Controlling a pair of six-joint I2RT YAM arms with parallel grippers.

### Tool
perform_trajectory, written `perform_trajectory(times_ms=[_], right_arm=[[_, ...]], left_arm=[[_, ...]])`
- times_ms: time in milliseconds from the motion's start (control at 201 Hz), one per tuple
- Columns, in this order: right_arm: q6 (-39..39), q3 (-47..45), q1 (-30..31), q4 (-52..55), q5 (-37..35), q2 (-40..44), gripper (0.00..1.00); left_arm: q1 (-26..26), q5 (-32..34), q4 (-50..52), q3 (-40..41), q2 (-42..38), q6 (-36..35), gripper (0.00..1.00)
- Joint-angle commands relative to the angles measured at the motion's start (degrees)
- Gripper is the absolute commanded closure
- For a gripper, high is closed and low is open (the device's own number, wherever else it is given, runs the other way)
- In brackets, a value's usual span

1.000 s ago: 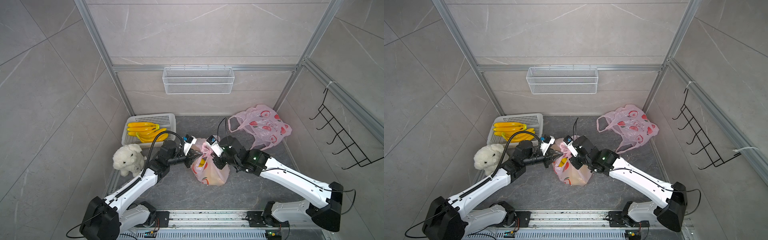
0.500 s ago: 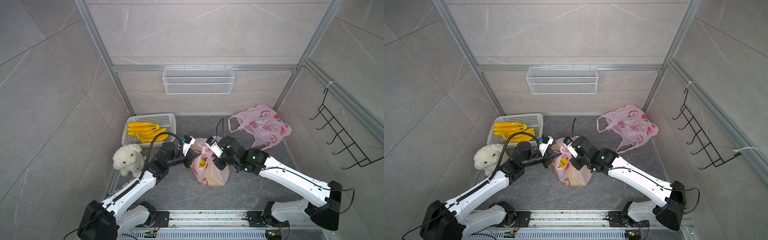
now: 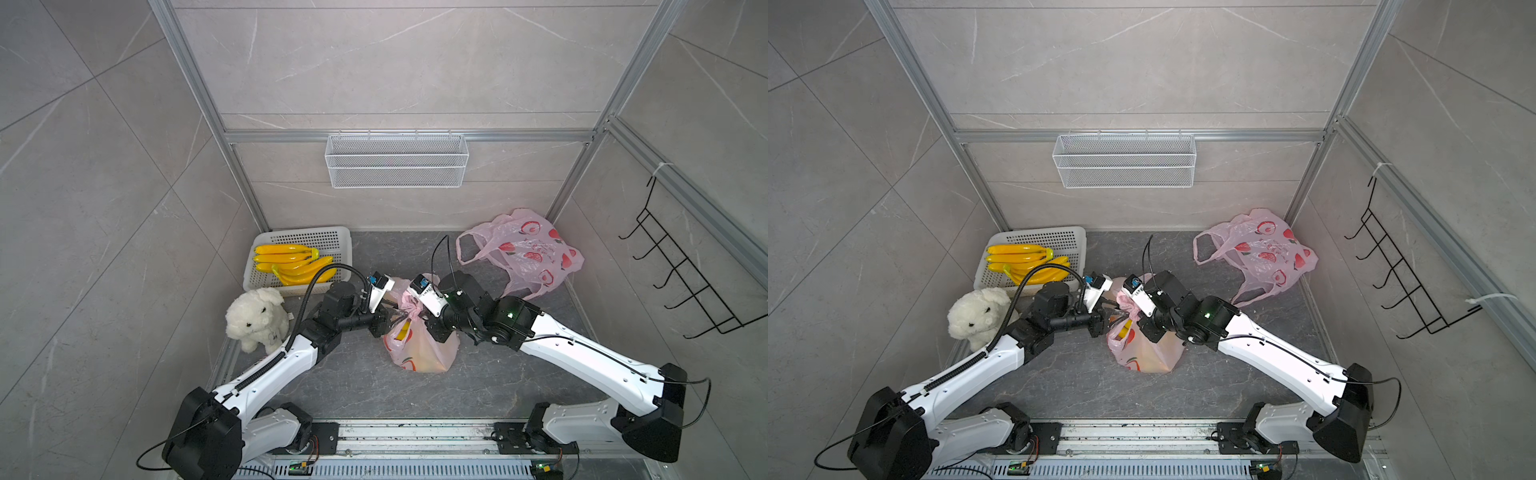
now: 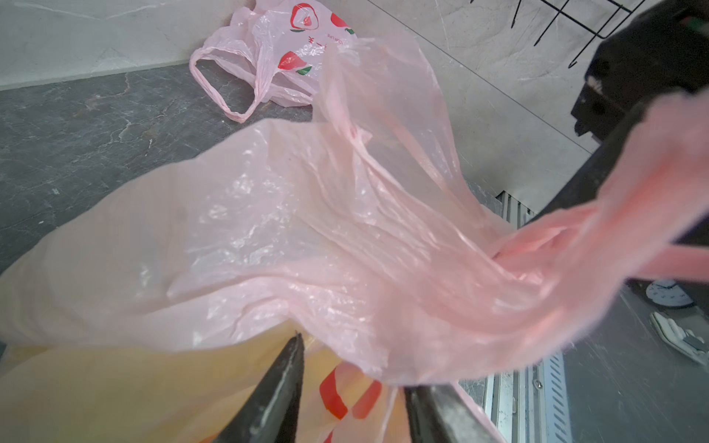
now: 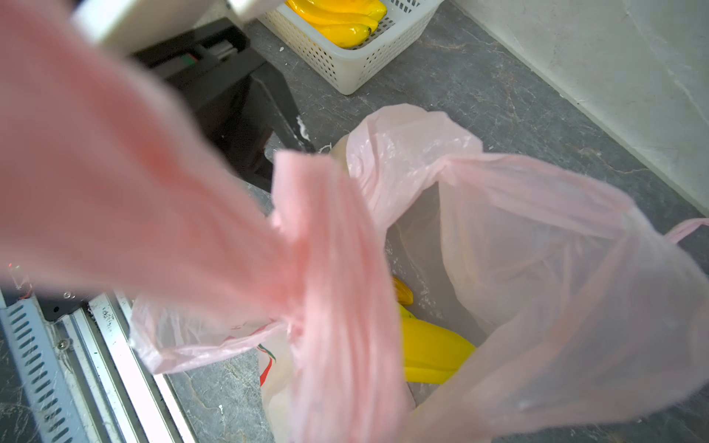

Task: Place the banana into a plastic bag & tie a knot
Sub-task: Cross the plastic bag at the center of the board.

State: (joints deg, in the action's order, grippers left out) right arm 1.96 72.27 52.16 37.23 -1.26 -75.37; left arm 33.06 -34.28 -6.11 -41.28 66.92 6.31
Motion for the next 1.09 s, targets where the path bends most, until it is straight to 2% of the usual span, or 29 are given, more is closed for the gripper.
perform_trajectory(times_ms=[0, 249, 403, 453, 582, 682, 940, 1090], right_arm=[[0.2, -0.3, 0.0, -1.6, 1.5, 1.1, 1.00], [0.1, -0.4, 0.0, -1.8, 1.8, 1.0, 1.00], [0.0, -0.9, 0.0, -1.8, 1.2, 1.0, 1.00], [0.0, -1.1, 0.0, -1.7, 0.8, 1.0, 1.00], [-0.2, -1.6, 0.0, -1.2, -0.6, 0.8, 1.00], [-0.5, -1.6, 0.0, -0.8, -1.9, 0.6, 1.00], [-1.4, -0.7, 0.0, 0.5, -10.4, -0.6, 1.00], [-1.8, -0.4, 0.0, -1.0, -14.0, -0.9, 1.00]], left_arm=[[1.2, -2.9, 1.8, -3.2, 1.6, -2.5, 0.50], [2.3, 1.6, 3.7, -5.2, 4.9, -4.0, 0.48], [2.4, 4.1, 3.7, -6.5, 6.6, -3.7, 0.53], [2.4, 4.6, 3.6, -6.9, 7.1, -3.3, 0.58], [2.4, 6.2, 2.5, -7.5, 7.5, -1.3, 0.86], [2.4, 8.2, 0.0, -6.8, 6.7, 0.7, 1.00], [2.4, 12.3, -5.8, -3.0, 1.8, 5.6, 1.00], [2.4, 11.7, -6.7, -1.7, 0.0, 6.3, 1.00]])
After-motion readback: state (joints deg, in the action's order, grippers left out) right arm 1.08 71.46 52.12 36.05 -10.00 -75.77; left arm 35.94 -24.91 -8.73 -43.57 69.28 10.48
